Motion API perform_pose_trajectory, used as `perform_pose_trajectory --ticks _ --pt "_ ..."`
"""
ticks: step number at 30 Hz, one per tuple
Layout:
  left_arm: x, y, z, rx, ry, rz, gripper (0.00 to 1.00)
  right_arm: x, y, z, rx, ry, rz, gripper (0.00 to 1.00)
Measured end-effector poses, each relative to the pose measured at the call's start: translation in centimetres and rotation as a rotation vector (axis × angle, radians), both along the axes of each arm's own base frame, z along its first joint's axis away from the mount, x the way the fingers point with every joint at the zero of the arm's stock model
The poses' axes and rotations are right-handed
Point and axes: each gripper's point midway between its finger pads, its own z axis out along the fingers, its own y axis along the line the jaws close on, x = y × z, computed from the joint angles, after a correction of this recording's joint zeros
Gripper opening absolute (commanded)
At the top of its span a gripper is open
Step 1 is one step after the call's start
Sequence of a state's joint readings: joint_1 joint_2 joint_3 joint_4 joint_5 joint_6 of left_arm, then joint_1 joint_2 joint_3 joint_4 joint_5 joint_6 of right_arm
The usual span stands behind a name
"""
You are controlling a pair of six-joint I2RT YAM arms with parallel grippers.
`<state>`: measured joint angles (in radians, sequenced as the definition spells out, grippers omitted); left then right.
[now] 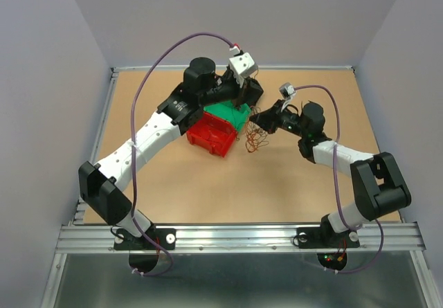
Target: Untangle the cables
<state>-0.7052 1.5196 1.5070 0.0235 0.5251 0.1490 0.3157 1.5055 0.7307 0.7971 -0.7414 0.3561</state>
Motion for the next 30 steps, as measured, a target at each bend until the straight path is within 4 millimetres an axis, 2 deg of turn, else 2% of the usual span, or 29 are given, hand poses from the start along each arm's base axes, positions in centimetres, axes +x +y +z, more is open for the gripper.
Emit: perform_pose_trajectory --ticks 5,8,10,12,14,15,16,17,18,19,20,22,23,27,30 --pt "1.2 0.8 4.7 -0.037 -0.055 0.09 0.0 1.7 -1.1 -0.4 -0.01 0.049 -0.128 0.0" --pt "2.2 2.0 7.3 -0.063 -0.089 0.184 0.0 3.5 -3.2 -1.2 -0.03 0.12 -0.289 0.01" --pt "3.1 3.1 8.1 -0.07 -0.093 0.265 0.0 5.0 -5.9 -1.4 -0.038 0.168 -0.447 0.01" --pt "4.2 5.0 9.2 -0.084 -0.092 0.379 0.0 6.4 -9.9 -1.6 -0.026 0.216 -0.61 0.0" --pt "4.7 6.1 9.6 -0.096 -0.087 0.426 0.0 7.8 -15.0 -1.7 0.009 0.258 -0.782 0.0" --pt "5.2 7.5 10.1 -0.107 -0.084 0.472 0.0 8.1 -17.0 -1.8 0.028 0.273 -0.844 0.01" --pt "5.4 8.0 10.3 -0.114 -0.084 0.489 0.0 8.3 -18.5 -1.9 0.039 0.282 -0.89 0.0" --pt "5.6 8.9 10.6 -0.122 -0.085 0.514 0.0 8.4 -21.1 -2.2 0.062 0.301 -0.966 0.01" --pt "5.8 9.7 10.8 -0.131 -0.088 0.535 0.0 8.3 -23.5 -2.7 0.08 0.323 -1.04 0.05" --pt "5.7 10.1 10.9 -0.134 -0.09 0.544 0.0 8.1 -25.1 -3.2 0.088 0.34 -1.088 0.14" --pt "5.6 10.4 11.1 -0.141 -0.092 0.548 0.0 7.8 -26.3 -3.6 0.097 0.355 -1.128 0.39" --pt "5.5 10.3 11.4 -0.148 -0.098 0.543 0.0 7.5 -26.7 -4.1 0.099 0.375 -1.144 0.59" --pt "5.4 10.2 11.4 -0.149 -0.099 0.539 0.0 7.3 -26.5 -4.2 0.102 0.383 -1.138 0.77" --pt "6.5 9.5 10.3 -0.122 -0.088 0.545 0.0 6.7 -25.5 -3.8 0.11 0.377 -1.101 0.93" --pt "8.4 8.7 9.6 -0.102 -0.084 0.568 0.0 6.2 -25.1 -3.0 0.12 0.353 -1.081 0.94"
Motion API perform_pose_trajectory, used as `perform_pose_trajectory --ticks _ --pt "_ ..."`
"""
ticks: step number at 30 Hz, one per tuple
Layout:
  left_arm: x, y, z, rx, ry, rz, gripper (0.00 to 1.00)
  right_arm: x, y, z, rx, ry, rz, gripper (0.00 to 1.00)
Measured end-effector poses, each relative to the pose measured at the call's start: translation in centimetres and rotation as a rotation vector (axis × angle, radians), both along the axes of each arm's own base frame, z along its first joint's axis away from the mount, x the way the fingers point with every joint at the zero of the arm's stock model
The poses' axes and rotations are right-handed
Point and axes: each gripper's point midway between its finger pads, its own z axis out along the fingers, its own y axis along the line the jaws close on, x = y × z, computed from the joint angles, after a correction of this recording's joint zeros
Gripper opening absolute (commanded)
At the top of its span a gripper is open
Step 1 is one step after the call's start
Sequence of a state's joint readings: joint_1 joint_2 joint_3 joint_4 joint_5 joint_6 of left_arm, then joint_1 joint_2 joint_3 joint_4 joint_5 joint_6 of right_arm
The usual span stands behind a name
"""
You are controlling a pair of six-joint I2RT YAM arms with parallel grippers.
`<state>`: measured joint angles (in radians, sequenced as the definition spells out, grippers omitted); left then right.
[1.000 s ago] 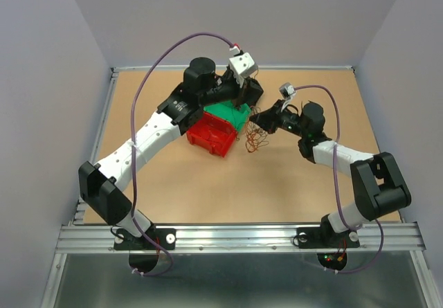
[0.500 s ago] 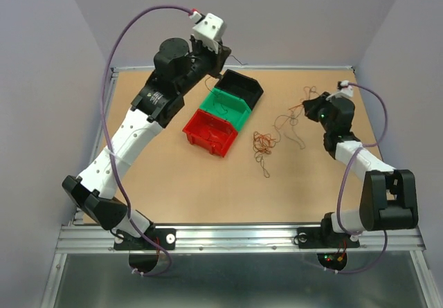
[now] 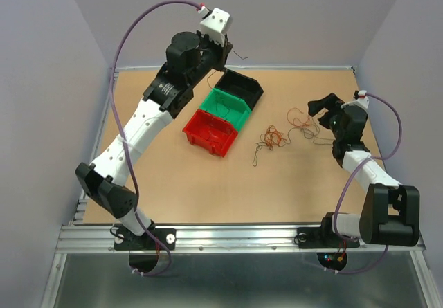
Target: Untangle the cables
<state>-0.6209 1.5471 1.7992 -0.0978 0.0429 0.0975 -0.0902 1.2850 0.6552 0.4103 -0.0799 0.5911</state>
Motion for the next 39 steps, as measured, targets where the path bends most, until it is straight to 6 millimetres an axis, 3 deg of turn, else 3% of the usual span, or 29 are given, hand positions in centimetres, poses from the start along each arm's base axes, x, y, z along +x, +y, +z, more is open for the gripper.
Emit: perform_pose_trajectory --ticks 6,10,14,22,34,39 --pt "4.1 -1.3 -2.2 0.046 0.02 0.068 0.0 -0.5 1.1 1.6 0.001 -0.063 0.06 0.95" --pt "6.5 -2.0 -3.8 0.077 0.033 0.113 0.0 -0.7 1.6 1.5 0.002 -0.066 0.089 0.95" --pt "7.4 -2.2 -5.7 0.106 0.064 0.13 0.0 -0.7 1.9 1.9 0.001 -0.084 0.109 0.94" --pt "6.6 -1.0 -7.3 0.119 0.082 0.157 0.0 -0.8 2.6 2.2 0.006 -0.097 0.151 0.94" --pt "3.2 2.4 -13.7 0.113 0.151 0.176 0.0 -1.1 3.6 2.4 0.011 -0.12 0.209 0.93" --pt "2.1 4.0 -18.4 0.135 0.191 0.183 0.0 -1.5 5.2 3.3 0.011 -0.163 0.311 0.91"
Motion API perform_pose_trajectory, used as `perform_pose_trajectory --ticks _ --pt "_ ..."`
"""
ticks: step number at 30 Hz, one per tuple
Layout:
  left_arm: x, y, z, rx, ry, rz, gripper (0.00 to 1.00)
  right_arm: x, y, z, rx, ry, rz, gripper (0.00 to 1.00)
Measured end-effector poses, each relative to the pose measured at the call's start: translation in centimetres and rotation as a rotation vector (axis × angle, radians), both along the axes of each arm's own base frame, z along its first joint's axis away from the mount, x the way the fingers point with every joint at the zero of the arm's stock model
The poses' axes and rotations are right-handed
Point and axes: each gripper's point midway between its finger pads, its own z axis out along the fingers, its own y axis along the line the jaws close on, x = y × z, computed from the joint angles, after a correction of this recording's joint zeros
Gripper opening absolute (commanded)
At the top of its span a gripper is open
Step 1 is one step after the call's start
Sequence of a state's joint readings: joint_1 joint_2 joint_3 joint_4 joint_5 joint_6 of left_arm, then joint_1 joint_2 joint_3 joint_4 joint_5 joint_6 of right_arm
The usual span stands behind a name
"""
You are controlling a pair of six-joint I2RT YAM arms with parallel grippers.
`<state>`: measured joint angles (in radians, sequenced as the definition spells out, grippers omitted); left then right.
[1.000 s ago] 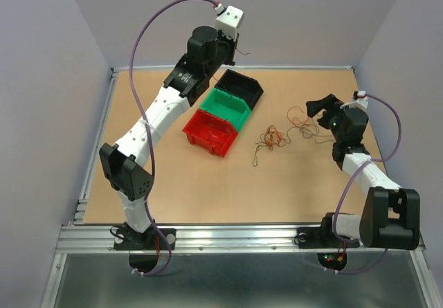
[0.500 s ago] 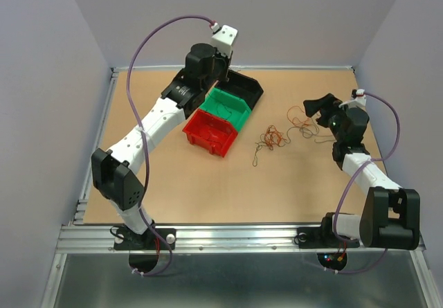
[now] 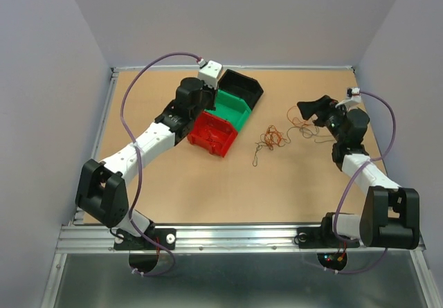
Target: Untangle the cables
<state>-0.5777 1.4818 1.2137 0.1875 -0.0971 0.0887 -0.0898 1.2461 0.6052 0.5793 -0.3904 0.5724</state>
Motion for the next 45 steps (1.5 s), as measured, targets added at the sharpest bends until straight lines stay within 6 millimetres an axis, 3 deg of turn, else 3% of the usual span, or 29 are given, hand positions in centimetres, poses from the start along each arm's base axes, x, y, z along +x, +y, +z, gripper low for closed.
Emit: perform_pose_trajectory --ticks 8,13,17,27,33,36,39,43,45 --pt "0.7 2.6 -4.6 0.015 0.028 0.027 0.0 -1.9 6.0 1.4 -0.034 -0.092 0.275 0.87" --pt "0.0 2.9 -7.6 0.058 0.066 0.013 0.0 -4.2 12.3 -0.4 -0.07 -0.084 0.53 0.86" --pt "-0.2 2.4 -9.2 0.109 0.091 -0.04 0.0 -5.7 16.0 -1.2 -0.093 -0.091 0.682 0.86" --pt "-0.9 1.3 -15.2 0.267 0.28 -0.176 0.0 -5.3 16.9 -1.4 -0.119 -0.107 0.732 0.85" --pt "0.3 0.6 -17.6 0.309 0.361 -0.185 0.01 -5.2 17.2 -2.0 -0.123 -0.09 0.74 0.84" --pt "0.1 0.9 -18.6 0.332 0.395 -0.18 0.07 -5.1 17.2 -2.1 -0.125 -0.086 0.739 0.84" --pt "-0.2 1.4 -18.7 0.348 0.408 -0.173 0.24 -5.0 17.2 -2.1 -0.125 -0.084 0.738 0.84" --pt "-0.5 1.6 -17.0 0.344 0.379 -0.171 0.48 -4.6 17.3 -1.9 -0.128 -0.084 0.733 0.84" --pt "-0.7 1.8 -15.5 0.337 0.351 -0.166 0.54 -4.4 17.3 -1.9 -0.128 -0.079 0.731 0.84"
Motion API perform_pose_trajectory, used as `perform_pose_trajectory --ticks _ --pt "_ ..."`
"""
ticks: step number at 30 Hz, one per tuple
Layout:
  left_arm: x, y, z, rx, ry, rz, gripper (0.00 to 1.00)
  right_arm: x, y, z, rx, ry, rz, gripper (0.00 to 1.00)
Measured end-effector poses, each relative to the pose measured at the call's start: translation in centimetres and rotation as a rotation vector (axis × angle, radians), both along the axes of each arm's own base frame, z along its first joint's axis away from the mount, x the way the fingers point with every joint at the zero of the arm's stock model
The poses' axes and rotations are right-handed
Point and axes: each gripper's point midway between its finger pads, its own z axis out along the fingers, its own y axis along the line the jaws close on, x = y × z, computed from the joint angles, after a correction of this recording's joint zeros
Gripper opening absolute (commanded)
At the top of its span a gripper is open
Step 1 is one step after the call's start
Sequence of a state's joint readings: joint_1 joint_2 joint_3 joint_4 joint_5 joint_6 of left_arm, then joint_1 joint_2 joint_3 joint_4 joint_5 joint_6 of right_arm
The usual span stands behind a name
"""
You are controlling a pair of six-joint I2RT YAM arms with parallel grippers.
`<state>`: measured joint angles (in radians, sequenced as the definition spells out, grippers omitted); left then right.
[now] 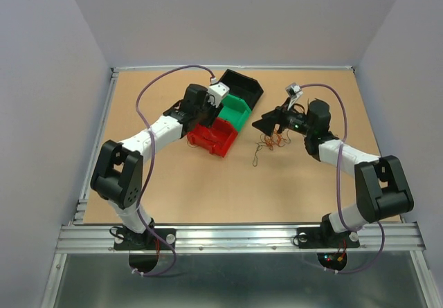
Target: Untangle the cables
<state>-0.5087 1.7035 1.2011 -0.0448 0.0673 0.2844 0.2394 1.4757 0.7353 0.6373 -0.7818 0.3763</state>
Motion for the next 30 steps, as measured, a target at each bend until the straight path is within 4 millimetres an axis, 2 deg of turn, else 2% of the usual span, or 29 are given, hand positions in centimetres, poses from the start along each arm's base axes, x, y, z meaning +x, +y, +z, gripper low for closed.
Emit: perform_pose_trajectory --ticks 4,7,11,13,17,19,22,23,25,30 --pt "-0.3 0.4 3.6 -0.028 -0.077 0.006 0.7 0.1 0.1 0.0 -0.003 0.0 0.002 0.84" --pt "-0.6 0.7 5.2 -0.045 -0.116 0.006 0.71 0.1 0.3 0.0 -0.005 0.0 0.007 0.84" --pt "-1.0 1.1 5.7 -0.044 -0.13 0.009 0.71 0.4 0.9 -0.2 -0.007 0.005 0.018 0.84" --pt "-1.3 1.4 5.7 -0.035 -0.134 0.012 0.74 0.6 1.4 -0.4 -0.009 0.01 0.025 0.86" --pt "-2.9 2.5 5.8 -0.019 -0.141 0.004 0.78 1.6 2.9 -0.8 -0.016 0.022 0.023 0.91" --pt "-4.0 3.0 6.4 -0.019 -0.153 -0.006 0.86 2.8 4.2 -0.8 -0.015 0.029 0.008 0.95" --pt "-4.9 3.6 7.8 -0.03 -0.19 -0.009 0.93 4.6 6.0 -1.0 -0.008 0.05 -0.03 0.99" --pt "-5.2 3.9 8.1 -0.03 -0.204 -0.006 0.99 5.5 6.5 -1.1 -0.002 0.06 -0.053 1.0" --pt "-5.7 4.5 8.3 -0.028 -0.223 0.004 0.99 6.6 7.5 -1.5 0.003 0.079 -0.082 1.0" --pt "-6.6 6.1 6.7 -0.001 -0.228 0.047 0.99 10.3 10.8 -3.5 0.006 0.153 -0.14 1.0"
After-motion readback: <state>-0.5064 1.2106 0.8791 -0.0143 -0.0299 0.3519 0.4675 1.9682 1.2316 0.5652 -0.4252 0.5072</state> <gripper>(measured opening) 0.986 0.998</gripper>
